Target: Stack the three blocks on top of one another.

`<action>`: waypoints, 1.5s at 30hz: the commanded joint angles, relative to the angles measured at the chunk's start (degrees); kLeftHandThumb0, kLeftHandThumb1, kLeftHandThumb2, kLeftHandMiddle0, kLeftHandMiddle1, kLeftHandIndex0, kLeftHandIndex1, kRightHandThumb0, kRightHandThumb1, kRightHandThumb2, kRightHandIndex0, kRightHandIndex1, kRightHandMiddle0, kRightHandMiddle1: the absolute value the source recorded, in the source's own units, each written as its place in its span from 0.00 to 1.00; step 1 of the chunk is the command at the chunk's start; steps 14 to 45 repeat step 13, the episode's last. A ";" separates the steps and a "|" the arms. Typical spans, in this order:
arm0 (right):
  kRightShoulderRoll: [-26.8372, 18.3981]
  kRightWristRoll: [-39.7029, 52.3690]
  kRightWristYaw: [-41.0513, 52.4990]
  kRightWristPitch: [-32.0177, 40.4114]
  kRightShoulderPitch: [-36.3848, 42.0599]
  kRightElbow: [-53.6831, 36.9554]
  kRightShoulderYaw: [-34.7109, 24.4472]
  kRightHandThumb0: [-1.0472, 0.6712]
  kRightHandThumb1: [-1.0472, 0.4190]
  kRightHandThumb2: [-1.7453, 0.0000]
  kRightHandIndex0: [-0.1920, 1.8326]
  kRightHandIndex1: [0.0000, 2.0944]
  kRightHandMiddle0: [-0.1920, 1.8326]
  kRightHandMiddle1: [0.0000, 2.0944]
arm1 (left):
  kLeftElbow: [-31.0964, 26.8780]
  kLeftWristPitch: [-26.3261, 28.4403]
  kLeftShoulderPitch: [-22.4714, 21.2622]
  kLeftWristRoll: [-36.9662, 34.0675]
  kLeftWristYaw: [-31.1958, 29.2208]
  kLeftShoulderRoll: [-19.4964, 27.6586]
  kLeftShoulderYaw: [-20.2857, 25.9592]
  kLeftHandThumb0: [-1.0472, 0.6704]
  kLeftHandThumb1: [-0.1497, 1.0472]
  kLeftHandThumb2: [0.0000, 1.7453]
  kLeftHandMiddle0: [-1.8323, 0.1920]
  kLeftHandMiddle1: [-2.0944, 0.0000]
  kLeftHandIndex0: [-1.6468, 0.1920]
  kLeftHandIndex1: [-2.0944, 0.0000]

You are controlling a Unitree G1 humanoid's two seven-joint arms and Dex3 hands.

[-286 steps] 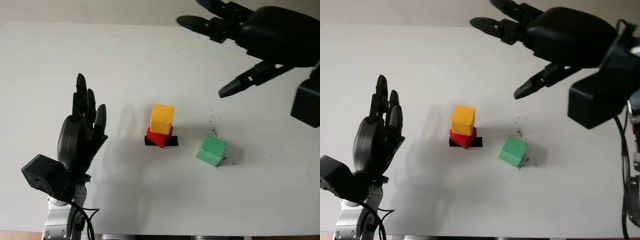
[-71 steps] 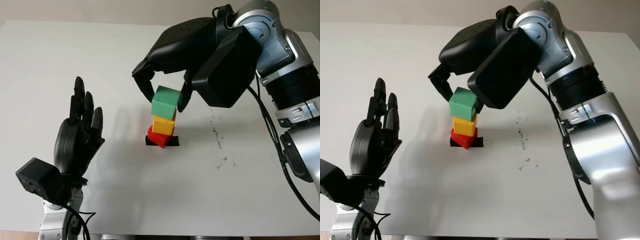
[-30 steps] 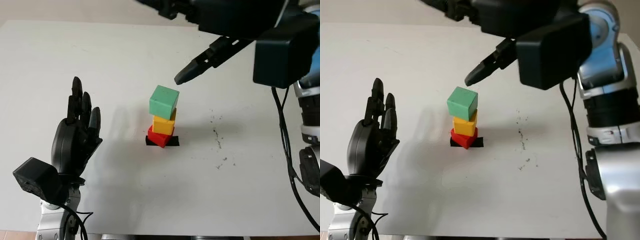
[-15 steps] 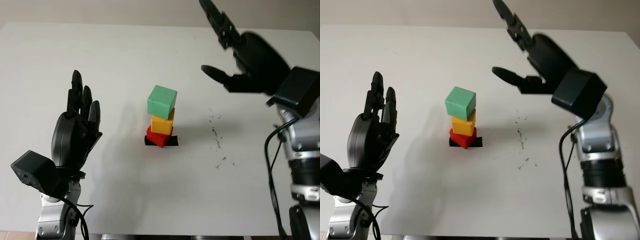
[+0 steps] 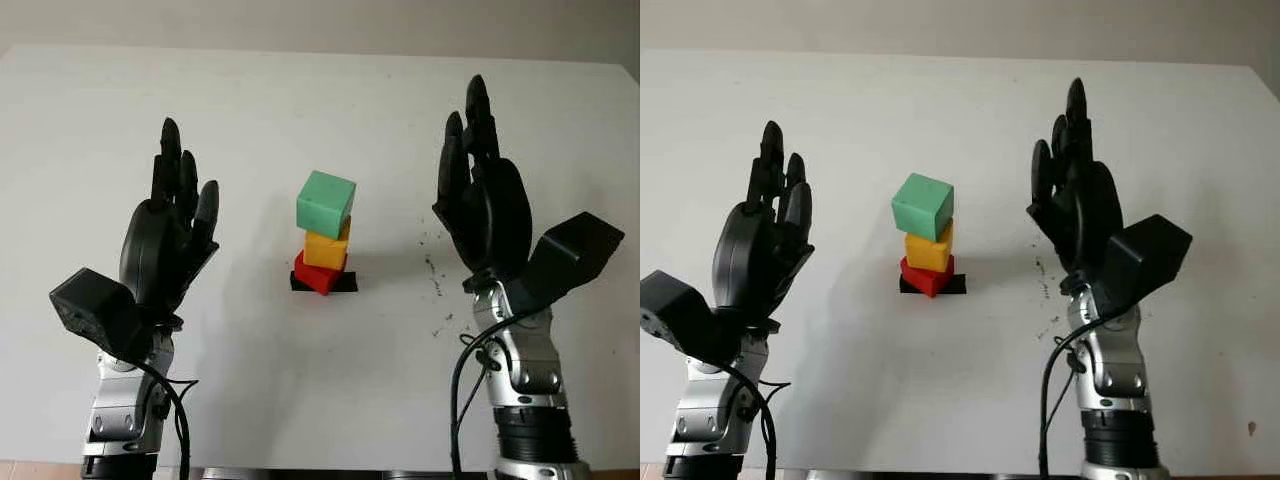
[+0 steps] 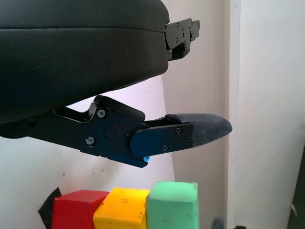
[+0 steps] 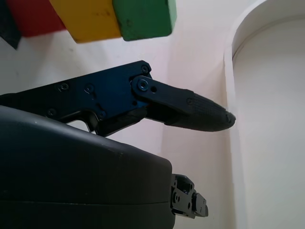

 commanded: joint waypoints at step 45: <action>0.60 -2.90 -1.55 1.70 6.45 -2.20 1.12 0.33 0.00 0.52 0.00 0.00 0.00 0.00 | 3.39 -0.54 -0.79 -0.28 -1.30 -0.51 -0.90 0.23 1.00 0.39 0.99 0.98 0.99 0.99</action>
